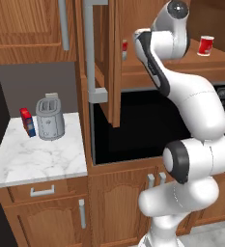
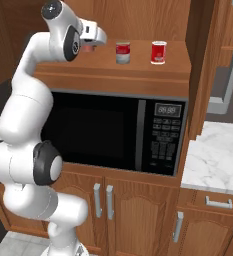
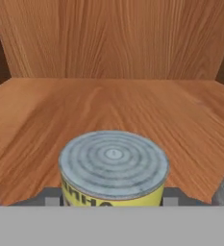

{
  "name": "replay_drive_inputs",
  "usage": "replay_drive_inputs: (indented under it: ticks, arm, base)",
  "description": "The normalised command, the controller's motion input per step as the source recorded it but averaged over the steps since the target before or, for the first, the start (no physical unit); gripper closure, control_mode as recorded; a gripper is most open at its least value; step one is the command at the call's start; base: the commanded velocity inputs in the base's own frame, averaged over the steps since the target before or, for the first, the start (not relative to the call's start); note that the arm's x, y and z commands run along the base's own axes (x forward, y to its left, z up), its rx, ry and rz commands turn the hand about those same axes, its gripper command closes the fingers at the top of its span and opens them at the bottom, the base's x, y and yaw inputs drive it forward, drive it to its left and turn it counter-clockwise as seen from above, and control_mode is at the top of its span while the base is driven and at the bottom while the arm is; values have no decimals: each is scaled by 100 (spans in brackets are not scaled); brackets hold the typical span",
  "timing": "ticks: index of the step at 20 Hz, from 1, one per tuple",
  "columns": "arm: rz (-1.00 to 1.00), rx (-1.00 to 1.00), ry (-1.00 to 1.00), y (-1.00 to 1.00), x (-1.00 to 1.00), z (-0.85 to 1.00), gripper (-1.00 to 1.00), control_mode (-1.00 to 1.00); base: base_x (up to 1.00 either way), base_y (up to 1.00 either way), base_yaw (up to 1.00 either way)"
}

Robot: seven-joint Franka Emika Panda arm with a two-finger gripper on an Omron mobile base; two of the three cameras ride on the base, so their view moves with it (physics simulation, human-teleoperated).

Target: Stack two cans on top of the other two cans in the cabinet.

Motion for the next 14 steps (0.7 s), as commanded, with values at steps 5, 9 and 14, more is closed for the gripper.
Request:
replay_drive_inputs:
  ticks: [5, 9, 14]
  arm:
    - [13, 6, -7, 23, -10, 24, 100, -100]
    - [22, 5, -15, 11, -5, 9, 100, -100]
    - [19, 5, -15, 17, -1, 13, 100, -100]
  base:
    - [0, 0, 0]
    - [0, 0, 0]
    - [0, 0, 0]
